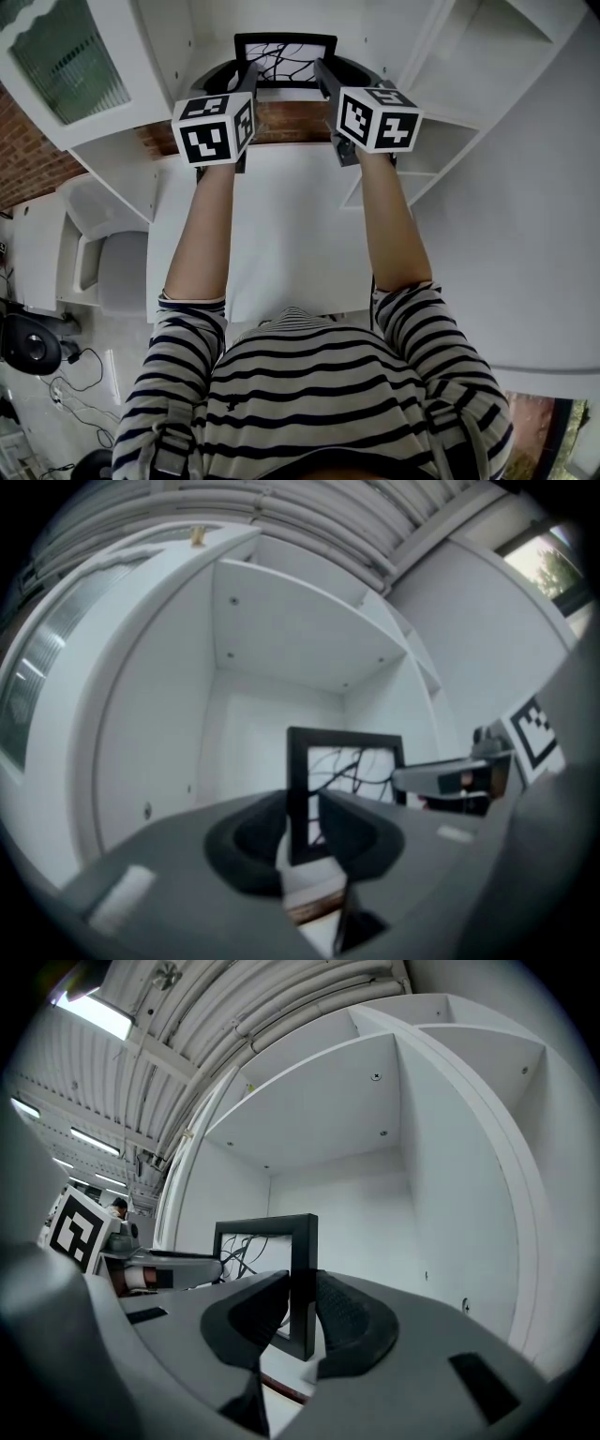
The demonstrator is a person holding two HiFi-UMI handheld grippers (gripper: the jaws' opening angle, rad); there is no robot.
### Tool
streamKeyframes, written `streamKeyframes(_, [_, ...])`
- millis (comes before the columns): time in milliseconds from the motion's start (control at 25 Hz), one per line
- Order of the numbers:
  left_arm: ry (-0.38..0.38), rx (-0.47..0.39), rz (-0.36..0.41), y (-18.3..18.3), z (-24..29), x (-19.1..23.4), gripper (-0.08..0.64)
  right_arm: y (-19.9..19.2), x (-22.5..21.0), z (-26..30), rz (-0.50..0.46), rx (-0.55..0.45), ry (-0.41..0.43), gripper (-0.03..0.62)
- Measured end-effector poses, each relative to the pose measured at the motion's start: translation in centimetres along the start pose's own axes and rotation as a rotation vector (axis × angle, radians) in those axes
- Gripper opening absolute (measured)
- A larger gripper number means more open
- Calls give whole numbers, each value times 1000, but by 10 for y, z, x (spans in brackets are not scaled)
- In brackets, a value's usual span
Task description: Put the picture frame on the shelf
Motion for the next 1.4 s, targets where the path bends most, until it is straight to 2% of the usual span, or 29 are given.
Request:
streamKeyframes(280, [-7,-25,-14,0,-2,0,104,-2,2,-2,-3,-9,-24,79])
streamKeyframes(560, [-29,-72,-40,-4,-4,-1,133,-6,2,-4,7,-25,-21,132])
streamKeyframes(840, [-34,-101,-14,-2,-10,3,147,-4,8,-7,7,-40,-18,143])
streamKeyframes(1080, [-95,-144,-46,-4,-23,-1,147,-4,17,-20,2,-65,-9,143])
streamKeyframes(1400, [-187,-159,-42,-13,-55,-24,147,-8,45,-48,-3,-102,46,143])
Point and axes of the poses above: the fingertips, and each gripper's own axes: z forward along the fingers, x to its left, y out of its top, the point moved 9 cm from there along -z, backward along the fingers, and after that the axes turned 2 degrees about x, right-handed, at the moved point
